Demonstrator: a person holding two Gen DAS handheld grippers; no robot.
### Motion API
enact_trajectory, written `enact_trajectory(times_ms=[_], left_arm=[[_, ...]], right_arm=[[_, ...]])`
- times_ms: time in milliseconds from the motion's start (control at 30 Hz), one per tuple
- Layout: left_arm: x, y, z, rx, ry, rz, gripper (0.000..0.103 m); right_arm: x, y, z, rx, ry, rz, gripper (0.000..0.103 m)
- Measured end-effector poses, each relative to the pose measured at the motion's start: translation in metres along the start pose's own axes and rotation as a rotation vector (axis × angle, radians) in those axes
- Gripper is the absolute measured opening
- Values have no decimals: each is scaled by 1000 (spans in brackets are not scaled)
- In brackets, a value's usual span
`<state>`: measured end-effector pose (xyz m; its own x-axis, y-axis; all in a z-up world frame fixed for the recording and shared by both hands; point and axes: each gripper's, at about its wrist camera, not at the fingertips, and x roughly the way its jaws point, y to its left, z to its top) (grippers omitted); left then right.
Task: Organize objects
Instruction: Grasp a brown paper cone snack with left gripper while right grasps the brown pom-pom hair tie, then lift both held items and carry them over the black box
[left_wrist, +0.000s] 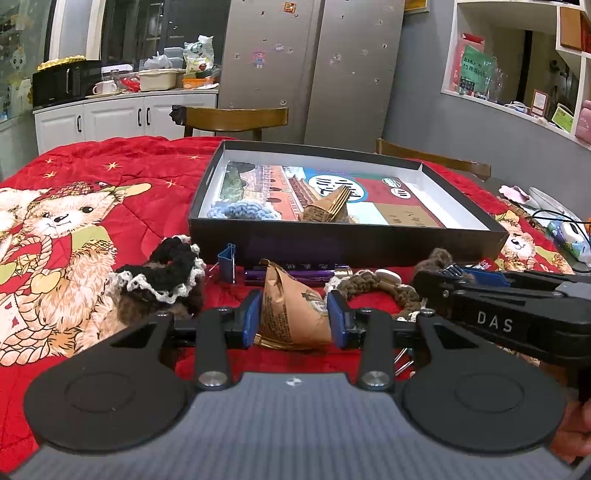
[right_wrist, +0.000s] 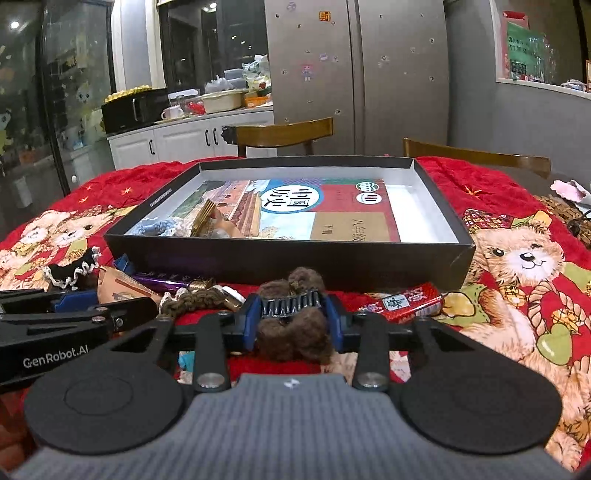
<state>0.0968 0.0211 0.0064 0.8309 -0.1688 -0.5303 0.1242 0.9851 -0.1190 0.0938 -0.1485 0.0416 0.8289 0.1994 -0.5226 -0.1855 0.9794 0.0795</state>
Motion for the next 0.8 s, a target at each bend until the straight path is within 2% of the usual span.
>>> enact_trajectory(times_ms=[267,700,800], left_arm=[[0,-1,0,2,-5,0,44],[-5,-3,-1,9,-33,13,44],[-6,-4,-1,19,-42,6,39]], right_arm=[[-4,-9,0,56,-30,6,41],[-14,-4,0,41,-94,-2,41],[-16,-4,-1,45,-108,-5,41]])
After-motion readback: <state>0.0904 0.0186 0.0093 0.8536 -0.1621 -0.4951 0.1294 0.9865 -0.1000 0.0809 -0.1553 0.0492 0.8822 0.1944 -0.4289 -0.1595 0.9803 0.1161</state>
